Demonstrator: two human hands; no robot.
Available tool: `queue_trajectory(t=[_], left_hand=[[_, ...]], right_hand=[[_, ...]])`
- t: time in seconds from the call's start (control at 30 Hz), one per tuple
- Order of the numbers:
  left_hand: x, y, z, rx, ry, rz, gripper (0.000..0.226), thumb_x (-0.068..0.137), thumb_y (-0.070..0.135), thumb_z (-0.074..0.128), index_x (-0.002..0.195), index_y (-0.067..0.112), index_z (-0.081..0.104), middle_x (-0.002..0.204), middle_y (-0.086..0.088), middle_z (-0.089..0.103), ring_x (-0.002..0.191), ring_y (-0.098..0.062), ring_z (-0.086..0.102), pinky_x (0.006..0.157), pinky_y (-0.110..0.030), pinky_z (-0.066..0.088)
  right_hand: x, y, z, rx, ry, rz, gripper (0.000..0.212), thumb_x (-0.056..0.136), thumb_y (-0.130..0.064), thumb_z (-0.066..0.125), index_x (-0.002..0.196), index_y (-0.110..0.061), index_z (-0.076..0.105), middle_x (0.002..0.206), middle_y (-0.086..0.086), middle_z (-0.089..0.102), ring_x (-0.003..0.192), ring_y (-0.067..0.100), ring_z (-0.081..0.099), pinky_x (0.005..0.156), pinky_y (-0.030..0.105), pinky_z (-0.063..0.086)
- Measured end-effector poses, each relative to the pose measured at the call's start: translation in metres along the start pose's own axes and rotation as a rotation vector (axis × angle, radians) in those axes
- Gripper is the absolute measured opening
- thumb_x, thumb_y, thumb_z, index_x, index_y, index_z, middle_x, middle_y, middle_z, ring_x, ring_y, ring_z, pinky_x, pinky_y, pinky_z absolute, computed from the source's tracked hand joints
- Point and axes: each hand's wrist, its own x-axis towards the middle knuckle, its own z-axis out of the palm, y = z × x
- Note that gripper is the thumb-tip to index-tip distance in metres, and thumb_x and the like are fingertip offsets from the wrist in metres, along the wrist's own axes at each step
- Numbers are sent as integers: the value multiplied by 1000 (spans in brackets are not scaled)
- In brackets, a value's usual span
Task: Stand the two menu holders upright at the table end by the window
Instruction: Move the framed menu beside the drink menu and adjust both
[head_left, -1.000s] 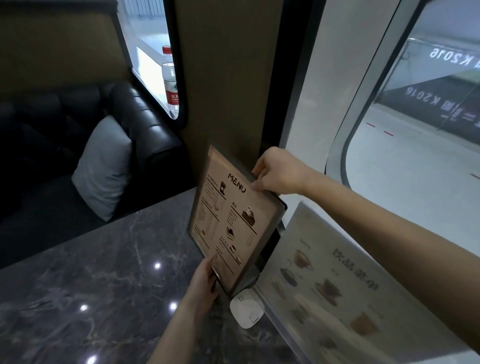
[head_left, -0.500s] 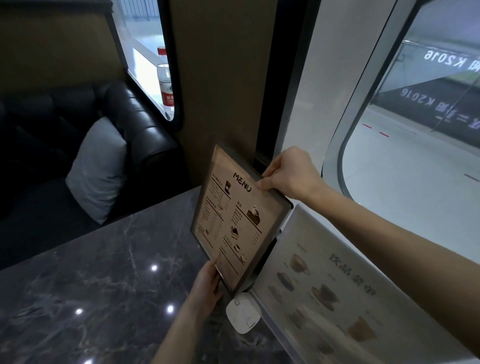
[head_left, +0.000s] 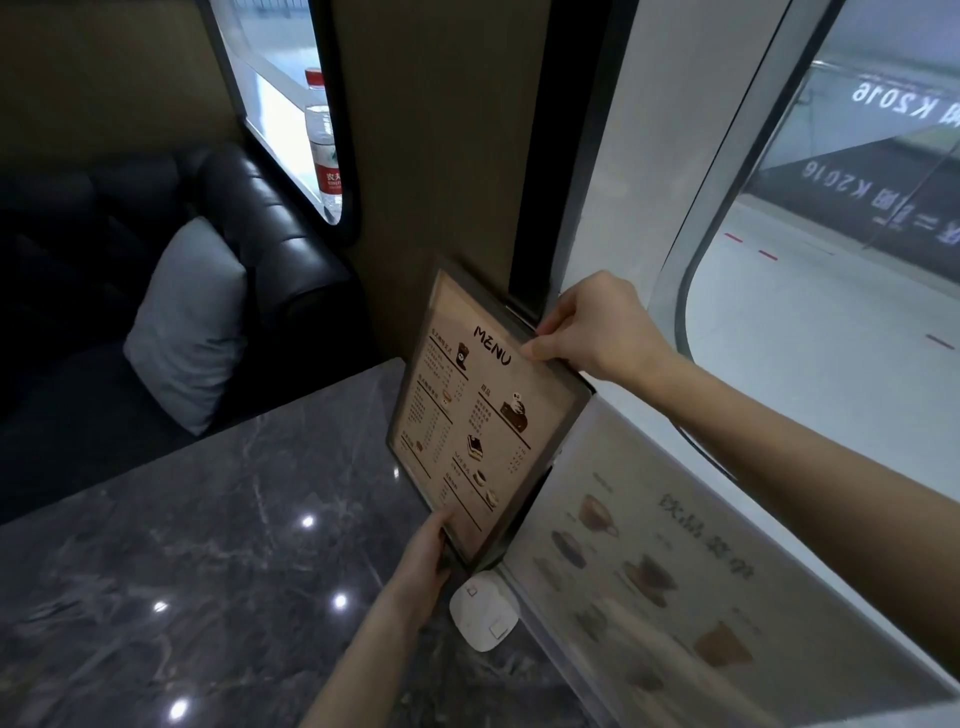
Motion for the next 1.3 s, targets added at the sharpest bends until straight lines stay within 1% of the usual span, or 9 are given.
queue_trajectory(t=[0.2, 0.33, 0.47, 0.6, 0.8, 0.93, 1.07, 1.2, 1.3], left_hand=[[3, 1, -1, 28, 22, -19, 39, 93, 36, 41, 120, 15, 60, 117, -5, 68, 108, -21, 63, 97, -38, 48], [2, -2, 2, -5, 5, -5, 41, 97, 32, 34, 125, 11, 55, 119, -6, 67, 106, -19, 64, 81, -29, 54], [1, -4, 7, 5, -22, 3, 45, 97, 38, 31, 130, 15, 50, 125, -1, 61, 114, -16, 56, 103, -35, 42], [6, -5, 9, 8, -44, 5, 31, 100, 33, 27, 114, 21, 53, 99, 10, 64, 88, -2, 60, 62, -15, 51], [10, -3, 11, -12, -24, -14, 40, 100, 34, 28, 126, 14, 50, 99, 4, 65, 87, -8, 63, 50, -15, 53], [7, -4, 10, 43, -5, -24, 41, 98, 38, 31, 124, 14, 52, 99, 4, 66, 83, -6, 64, 52, -16, 53], [-3, -1, 12, 105, 36, -28, 29, 99, 34, 30, 113, 19, 49, 100, 3, 59, 81, -6, 57, 61, -20, 44], [-11, 8, 13, 167, 86, -15, 32, 98, 29, 32, 121, 14, 49, 113, -2, 59, 99, -17, 54, 86, -29, 41], [-15, 10, 16, 261, 123, 5, 18, 89, 25, 43, 92, 17, 59, 102, -10, 63, 88, -19, 56, 80, -34, 43]], right_hand=[[-8, -3, -16, -5, -302, 126, 22, 77, -15, 69, 95, -3, 63, 90, 8, 67, 74, 14, 64, 63, 28, 58], [-13, -2, -16, -16, -256, 59, 23, 80, -12, 65, 100, 0, 64, 100, 14, 68, 84, 22, 66, 74, 33, 58], [-11, -5, -11, -99, -183, 16, 29, 80, -16, 65, 104, -1, 64, 106, 13, 66, 89, 20, 60, 78, 29, 52], [-9, -4, -13, -101, -199, 42, 30, 79, -16, 67, 103, 1, 65, 105, 15, 67, 91, 25, 64, 80, 34, 55], [-11, -4, -15, -86, -222, 37, 28, 79, -14, 67, 101, 2, 65, 102, 16, 67, 88, 27, 66, 78, 39, 58], [-12, -1, -15, -49, -231, 48, 28, 80, -15, 65, 104, 0, 63, 102, 14, 66, 86, 24, 65, 75, 34, 57], [-13, 2, -15, 4, -270, 45, 28, 83, -17, 63, 106, -2, 61, 95, 10, 64, 71, 11, 60, 63, 23, 55], [-16, 8, -17, 83, -287, 59, 30, 86, -23, 58, 111, -5, 57, 97, 7, 63, 75, 10, 59, 64, 22, 54], [-21, 11, -22, 107, -289, 81, 31, 88, -23, 55, 114, -7, 56, 92, 5, 62, 76, 10, 60, 67, 24, 54]])
